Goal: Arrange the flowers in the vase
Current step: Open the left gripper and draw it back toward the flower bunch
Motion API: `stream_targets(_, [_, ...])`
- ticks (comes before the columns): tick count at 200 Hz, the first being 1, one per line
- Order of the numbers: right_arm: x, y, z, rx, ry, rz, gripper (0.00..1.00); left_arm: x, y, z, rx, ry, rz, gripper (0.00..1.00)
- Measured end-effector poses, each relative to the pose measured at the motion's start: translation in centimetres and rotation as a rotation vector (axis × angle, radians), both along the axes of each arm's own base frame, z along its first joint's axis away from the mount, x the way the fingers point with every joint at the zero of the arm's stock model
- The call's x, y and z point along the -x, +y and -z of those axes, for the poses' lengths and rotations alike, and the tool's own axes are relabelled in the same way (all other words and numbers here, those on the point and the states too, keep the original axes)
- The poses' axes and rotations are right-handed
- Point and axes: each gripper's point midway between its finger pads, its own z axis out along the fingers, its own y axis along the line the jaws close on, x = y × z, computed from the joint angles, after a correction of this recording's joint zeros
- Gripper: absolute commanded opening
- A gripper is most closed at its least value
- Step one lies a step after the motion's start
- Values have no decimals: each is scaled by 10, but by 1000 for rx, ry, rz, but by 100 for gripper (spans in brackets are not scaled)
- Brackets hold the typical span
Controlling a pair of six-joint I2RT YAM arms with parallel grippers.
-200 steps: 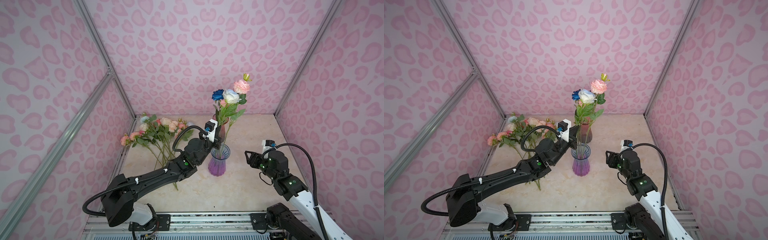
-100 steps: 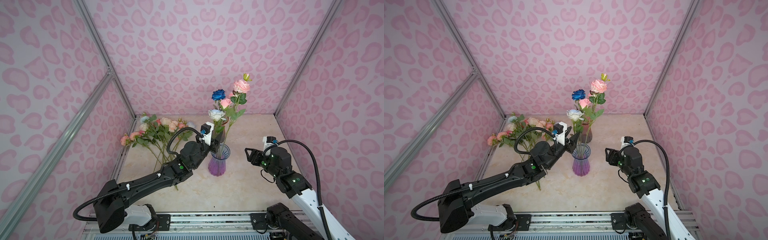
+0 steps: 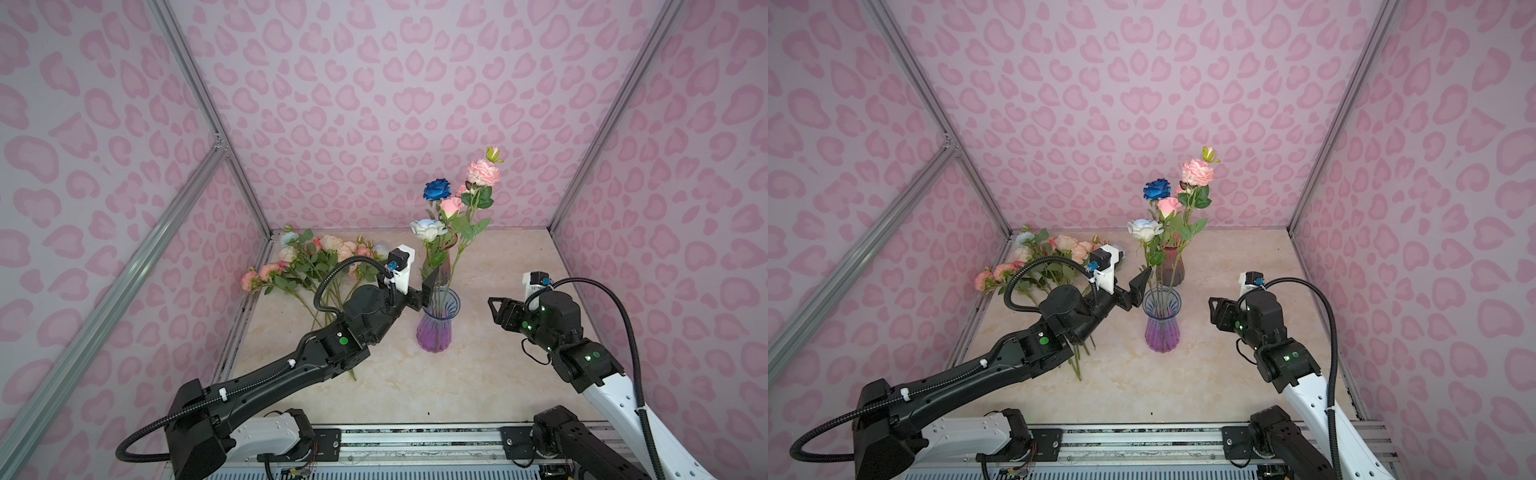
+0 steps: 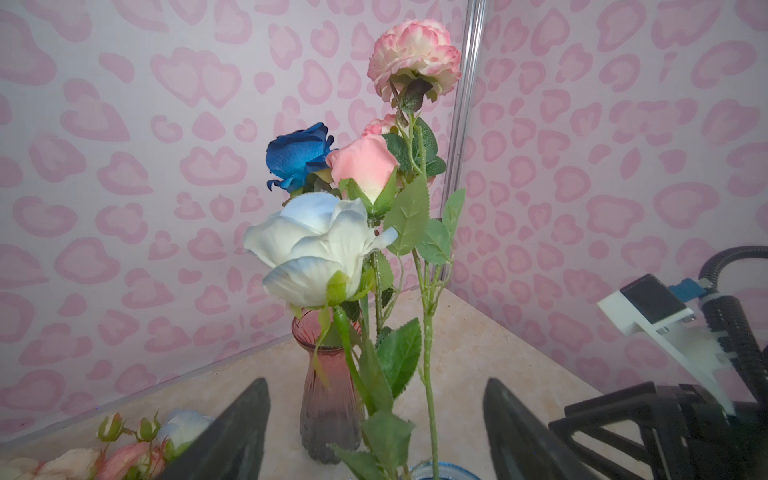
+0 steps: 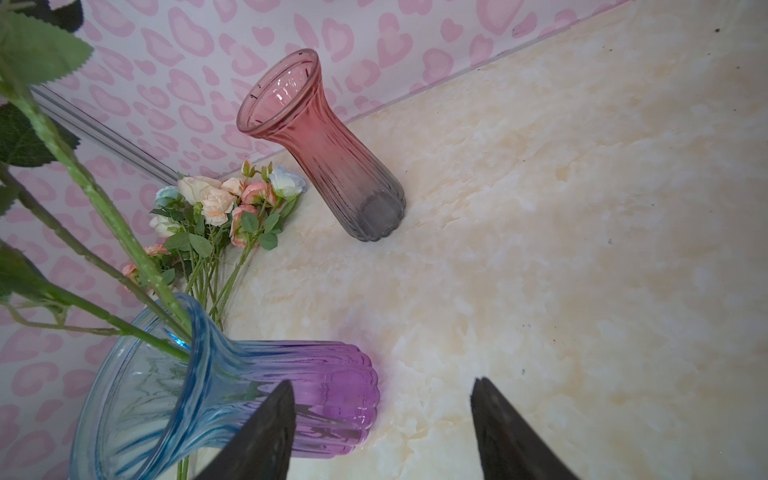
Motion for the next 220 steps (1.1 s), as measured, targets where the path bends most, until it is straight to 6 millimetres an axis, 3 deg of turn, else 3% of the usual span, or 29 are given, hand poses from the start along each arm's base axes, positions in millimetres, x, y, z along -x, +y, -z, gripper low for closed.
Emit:
stream_targets(56, [0, 3, 0, 13, 8, -19, 69, 12, 22, -14, -9, -6, -19, 83])
stream_targets(91, [-1, 3, -6, 20, -3, -24, 69, 22, 52, -27, 7, -18, -75, 83])
stream_targets(114, [-1, 4, -5, 22, 0, -29, 69, 23, 75, -21, -7, 0, -138, 83])
stream_targets(162, [1, 10, 6, 23, 25, -52, 65, -11, 162, 27, 28, 202, -438, 82])
stream_targets(192, [10, 17, 25, 43, 54, -76, 62, -35, 218, 75, 79, 402, -624, 76])
stream_targets(220, [17, 20, 43, 51, 58, -70, 52, -48, 264, 128, 138, 623, -762, 67])
